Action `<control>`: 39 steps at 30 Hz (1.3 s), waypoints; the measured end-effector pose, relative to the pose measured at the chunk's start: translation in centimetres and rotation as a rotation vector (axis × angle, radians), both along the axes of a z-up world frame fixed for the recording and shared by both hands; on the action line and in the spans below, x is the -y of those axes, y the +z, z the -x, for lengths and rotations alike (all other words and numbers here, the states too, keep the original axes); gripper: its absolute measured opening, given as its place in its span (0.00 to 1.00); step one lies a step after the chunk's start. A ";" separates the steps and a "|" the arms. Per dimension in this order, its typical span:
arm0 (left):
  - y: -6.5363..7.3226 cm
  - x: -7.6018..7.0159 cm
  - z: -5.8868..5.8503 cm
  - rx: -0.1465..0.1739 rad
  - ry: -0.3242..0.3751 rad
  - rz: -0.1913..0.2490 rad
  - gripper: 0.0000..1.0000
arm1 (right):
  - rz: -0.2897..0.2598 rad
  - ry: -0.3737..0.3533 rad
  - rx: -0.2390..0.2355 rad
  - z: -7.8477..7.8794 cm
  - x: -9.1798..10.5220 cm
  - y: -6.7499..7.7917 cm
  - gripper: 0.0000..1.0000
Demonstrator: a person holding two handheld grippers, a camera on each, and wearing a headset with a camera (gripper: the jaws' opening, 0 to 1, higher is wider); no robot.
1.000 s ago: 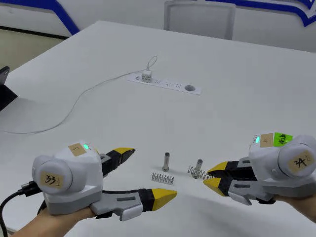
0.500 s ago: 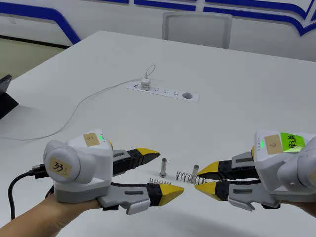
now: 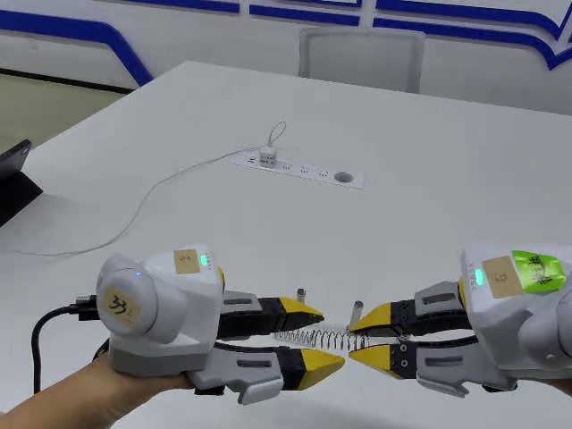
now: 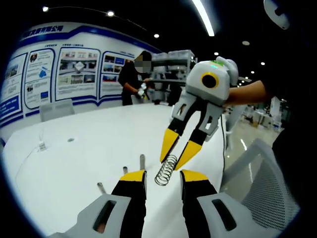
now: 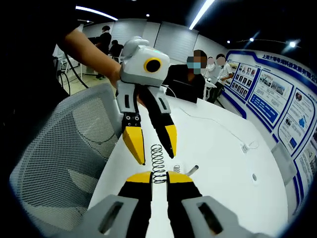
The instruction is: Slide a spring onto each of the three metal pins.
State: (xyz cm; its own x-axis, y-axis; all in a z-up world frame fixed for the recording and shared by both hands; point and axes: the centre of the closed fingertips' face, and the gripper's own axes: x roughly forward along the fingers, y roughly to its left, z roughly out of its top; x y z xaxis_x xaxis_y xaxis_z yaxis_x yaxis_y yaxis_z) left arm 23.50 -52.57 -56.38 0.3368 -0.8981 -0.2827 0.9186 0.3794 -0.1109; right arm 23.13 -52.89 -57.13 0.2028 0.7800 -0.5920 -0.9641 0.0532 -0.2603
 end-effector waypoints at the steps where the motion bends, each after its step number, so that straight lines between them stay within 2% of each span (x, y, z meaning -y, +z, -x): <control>1: 0.0 0.1 0.1 0.000 -0.006 -0.001 0.26 | -0.002 0.006 -0.001 0.1 0.0 0.0 0.11; 3: 0.2 0.3 0.4 0.004 -0.023 -0.003 0.18 | -0.006 0.014 0.001 0.4 0.0 0.2 0.11; 4: 0.2 0.4 0.7 -0.014 -0.036 -0.003 0.14 | -0.005 0.017 -0.001 0.5 0.0 0.2 0.11; 5: 0.3 0.4 0.7 -0.017 -0.035 -0.004 0.14 | 0.007 0.032 0.010 0.7 0.1 0.1 0.11; 7: 0.3 0.4 0.9 -0.011 -0.044 -0.015 0.14 | 0.000 0.031 0.009 0.8 0.1 0.2 0.11; 9: 0.4 0.5 1.1 0.020 -0.057 -0.025 0.13 | -0.008 0.039 0.011 0.9 0.1 0.4 0.11; 10: 0.6 0.5 1.3 0.055 -0.074 -0.029 0.12 | -0.014 0.039 0.014 0.9 0.2 0.5 0.11; 11: 0.6 0.6 1.5 0.064 -0.083 -0.028 0.11 | -0.014 0.038 0.018 0.9 0.2 0.5 0.11; 13: 0.8 0.7 1.5 0.115 -0.091 -0.048 0.10 | -0.019 0.041 0.020 0.8 0.4 0.7 0.11; 14: 0.7 0.7 1.7 0.128 -0.106 -0.062 0.10 | -0.022 0.048 0.008 1.0 0.4 0.7 0.12; 16: 0.7 0.8 1.6 0.152 -0.106 -0.079 0.10 | -0.026 0.045 0.017 0.9 0.5 0.7 0.12; 19: 0.7 1.0 1.6 0.162 -0.122 -0.091 0.10 | -0.030 0.040 0.008 0.8 0.6 0.6 0.13; 20: 0.9 1.1 1.7 0.164 -0.131 -0.085 0.10 | -0.014 0.051 0.003 1.0 0.8 0.3 0.13; 22: 1.1 1.2 1.8 0.165 -0.140 -0.081 0.10 | 0.012 0.061 0.023 0.9 1.2 -0.1 0.15; 23: 1.1 1.3 1.9 0.169 -0.146 -0.082 0.10 | 0.011 0.053 0.014 0.9 1.3 -0.1 0.15; 24: 1.1 1.4 1.9 0.171 -0.151 -0.088 0.10 | 0.003 0.049 0.006 0.8 1.3 -0.1 0.14; 25: 0.9 1.4 1.9 0.174 -0.155 -0.097 0.10 | -0.022 0.049 -0.024 1.0 1.3 0.2 0.11; 29: 1.0 1.5 2.0 0.178 -0.162 -0.094 0.10 | -0.023 0.042 -0.038 1.1 1.5 0.3 0.11; 32: 0.2 1.5 2.1 0.197 -0.169 -0.144 0.10 | -0.062 0.041 -0.074 1.4 1.4 0.9 0.11; 35: 0.4 1.4 2.1 0.190 -0.162 -0.128 0.10 | -0.069 0.043 -0.077 1.5 1.3 1.1 0.11; 39: 0.4 1.2 2.1 0.187 -0.157 -0.125 0.10 | -0.123 0.025 -0.117 1.6 1.0 1.9 0.11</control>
